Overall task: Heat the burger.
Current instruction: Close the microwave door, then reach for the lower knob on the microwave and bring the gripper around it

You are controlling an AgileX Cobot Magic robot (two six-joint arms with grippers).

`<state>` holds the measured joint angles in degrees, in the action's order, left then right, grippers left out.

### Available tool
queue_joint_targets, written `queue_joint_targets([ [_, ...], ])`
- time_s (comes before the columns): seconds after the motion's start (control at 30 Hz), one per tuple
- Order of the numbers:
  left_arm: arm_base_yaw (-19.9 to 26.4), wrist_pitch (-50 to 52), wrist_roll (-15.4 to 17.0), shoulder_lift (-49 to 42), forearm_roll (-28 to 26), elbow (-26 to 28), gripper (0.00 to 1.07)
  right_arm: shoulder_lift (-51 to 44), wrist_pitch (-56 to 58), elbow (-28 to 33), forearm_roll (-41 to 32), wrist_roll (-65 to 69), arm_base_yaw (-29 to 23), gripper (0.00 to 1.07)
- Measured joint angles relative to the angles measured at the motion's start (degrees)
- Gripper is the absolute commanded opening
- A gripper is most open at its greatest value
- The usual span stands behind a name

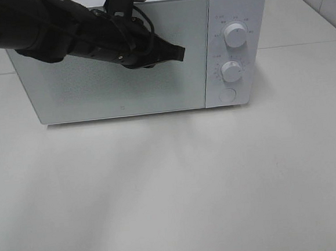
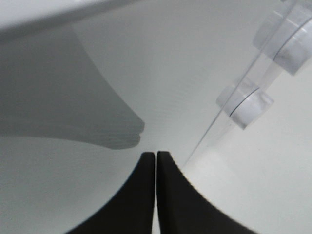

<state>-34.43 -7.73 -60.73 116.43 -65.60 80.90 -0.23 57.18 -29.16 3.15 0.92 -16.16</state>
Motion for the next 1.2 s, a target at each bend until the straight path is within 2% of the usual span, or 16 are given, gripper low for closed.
queue_joint_targets([
  [0.33,-1.72,-2.64,0.57,2.06,0.34,3.27,0.00,0.00,0.00,0.00,0.00,0.00,0.00,0.73],
  [0.5,-1.32,-6.30,-0.92,1.38,1.78,3.72,0.00,0.00,0.00,0.00,0.00,0.00,0.00,0.73],
  [0.63,-0.74,-9.91,-1.89,0.00,4.53,4.18,0.00,0.00,0.00,0.00,0.00,0.00,0.00,0.73],
  [0.73,-0.34,-13.01,-0.80,-0.74,8.25,4.64,0.00,0.00,0.00,0.00,0.00,0.00,0.00,0.73],
  [0.8,0.11,-17.02,4.70,-1.32,15.93,5.04,0.00,0.00,0.00,0.00,0.00,0.00,0.00,0.73],
  [0.83,0.11,-17.02,4.70,-1.32,15.93,5.04,0.00,0.00,0.00,0.00,0.00,0.00,0.00,0.73],
  [0.9,0.29,-22.00,14.73,-2.18,25.50,5.04,0.00,0.00,0.00,0.00,0.00,0.00,0.00,0.73],
  [0.93,0.29,-22.00,14.73,-2.18,25.50,5.04,0.00,0.00,0.00,0.00,0.00,0.00,0.00,0.73],
  [0.97,0.29,-25.38,23.61,-3.15,31.80,5.04,0.00,0.00,0.00,0.00,0.00,0.00,0.00,0.73],
  [1.0,0.29,-25.38,23.61,-3.15,31.80,5.04,0.00,0.00,0.00,0.00,0.00,0.00,0.00,0.73],
  [1.03,0.29,-27.16,28.13,-3.90,35.12,5.04,0.00,0.00,0.00,0.00,0.00,0.00,0.00,0.73],
  [1.07,0.29,-30.14,35.70,-5.61,41.14,5.04,0.00,0.00,0.00,0.00,0.00,0.00,0.00,0.73],
  [1.1,0.29,-30.14,35.70,-5.61,41.14,5.04,0.00,0.00,0.00,0.00,0.00,0.00,0.00,0.73],
  [1.13,0.40,-31.68,38.73,-6.70,43.32,5.04,0.00,0.00,0.00,0.00,0.00,0.00,0.00,0.73],
  [1.17,0.46,-34.38,44.40,-8.94,47.84,5.04,0.00,0.00,0.00,0.00,0.00,0.00,0.00,0.73],
  [1.2,0.46,-34.38,44.40,-8.94,47.84,5.04,0.00,0.00,0.00,0.00,0.00,0.00,0.00,0.73],
])
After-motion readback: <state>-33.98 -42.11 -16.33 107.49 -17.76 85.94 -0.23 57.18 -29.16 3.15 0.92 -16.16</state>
